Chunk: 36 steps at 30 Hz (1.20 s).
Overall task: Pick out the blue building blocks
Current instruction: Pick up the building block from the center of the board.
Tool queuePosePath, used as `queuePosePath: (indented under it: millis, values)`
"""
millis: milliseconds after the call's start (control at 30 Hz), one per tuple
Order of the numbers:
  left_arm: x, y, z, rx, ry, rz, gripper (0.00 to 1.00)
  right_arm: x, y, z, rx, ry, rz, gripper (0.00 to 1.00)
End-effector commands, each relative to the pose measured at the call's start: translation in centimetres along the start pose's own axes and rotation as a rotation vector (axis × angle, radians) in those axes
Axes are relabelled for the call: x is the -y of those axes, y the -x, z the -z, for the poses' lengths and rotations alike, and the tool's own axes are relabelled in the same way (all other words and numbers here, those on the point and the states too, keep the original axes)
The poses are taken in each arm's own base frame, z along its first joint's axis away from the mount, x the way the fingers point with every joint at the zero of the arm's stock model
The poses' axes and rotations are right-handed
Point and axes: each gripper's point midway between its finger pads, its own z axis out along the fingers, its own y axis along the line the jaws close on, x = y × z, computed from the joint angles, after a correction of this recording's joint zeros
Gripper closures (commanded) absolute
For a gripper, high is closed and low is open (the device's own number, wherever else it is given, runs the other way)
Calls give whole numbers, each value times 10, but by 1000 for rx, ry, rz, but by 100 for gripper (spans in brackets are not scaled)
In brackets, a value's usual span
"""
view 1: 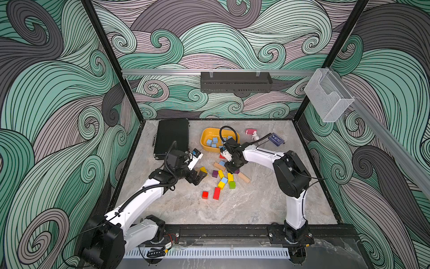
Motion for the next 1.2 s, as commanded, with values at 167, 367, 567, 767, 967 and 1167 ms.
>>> queuePosePath:
  millis: [167,367,567,767,967,1167]
  values:
    - [-1,11,7,23,14,-20,2,-8,24,-5,35,25,22,42]
    - [-1,11,7,20,16,-22,2,-11,27,-9,30,29,34,44]
    - [-1,11,7,19,17,-25,2,-10,25,-3,38,23,36,44]
    - [-1,11,8,20,17,-22,2,-12,20,8,54,33,34,44]
    - [-1,11,7,23,15,-19,2,-11,14,15,60,29,30,44]
    - [0,11,8,22,15,-20,2,-11,13,5,42,32,30,44]
